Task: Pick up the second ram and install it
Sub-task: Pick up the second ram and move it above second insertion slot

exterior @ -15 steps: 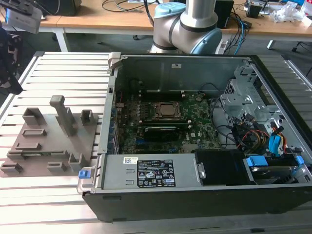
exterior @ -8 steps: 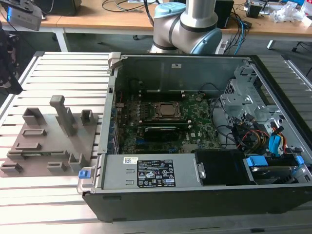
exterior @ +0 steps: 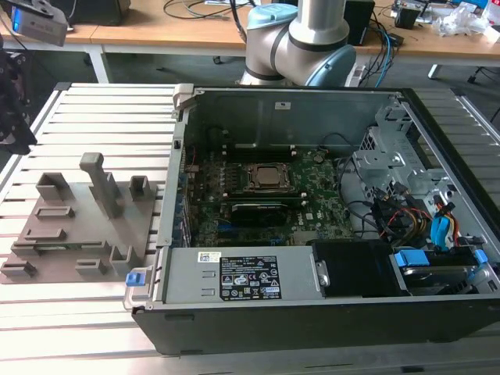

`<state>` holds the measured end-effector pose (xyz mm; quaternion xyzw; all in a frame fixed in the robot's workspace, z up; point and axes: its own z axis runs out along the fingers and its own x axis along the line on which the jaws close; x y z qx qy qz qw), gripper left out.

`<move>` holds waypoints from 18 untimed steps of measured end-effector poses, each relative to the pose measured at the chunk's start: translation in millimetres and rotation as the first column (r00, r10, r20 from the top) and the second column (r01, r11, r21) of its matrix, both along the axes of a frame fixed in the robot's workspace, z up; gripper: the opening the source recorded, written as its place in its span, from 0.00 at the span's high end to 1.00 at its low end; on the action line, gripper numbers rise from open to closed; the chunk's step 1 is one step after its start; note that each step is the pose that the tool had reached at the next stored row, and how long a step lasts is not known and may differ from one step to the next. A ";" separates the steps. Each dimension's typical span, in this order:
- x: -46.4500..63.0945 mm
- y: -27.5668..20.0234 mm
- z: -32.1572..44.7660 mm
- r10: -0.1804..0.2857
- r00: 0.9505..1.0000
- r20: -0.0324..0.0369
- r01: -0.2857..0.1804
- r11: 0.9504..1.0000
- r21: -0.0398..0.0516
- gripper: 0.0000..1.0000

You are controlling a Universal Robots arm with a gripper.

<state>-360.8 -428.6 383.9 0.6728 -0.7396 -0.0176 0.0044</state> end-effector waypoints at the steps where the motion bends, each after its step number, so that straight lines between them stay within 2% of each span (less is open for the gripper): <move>1: 0.0 0.0 -0.1 0.000 1.000 -0.010 0.000 1.000 -0.001 0.76; 2: -0.1 0.0 -0.1 0.000 1.000 -0.013 0.000 1.000 -0.001 0.76; 4: 0.1 0.0 -0.1 0.002 1.000 -0.014 -0.002 1.000 -0.001 0.76; 6: -0.4 0.0 -0.6 0.014 1.000 -0.014 -0.014 1.000 0.004 0.76; 8: -1.2 -0.3 -3.4 0.014 1.000 -0.014 -0.014 1.000 0.004 0.76; 18: -1.2 -1.8 -36.2 0.014 1.000 -0.014 -0.014 1.000 0.004 0.76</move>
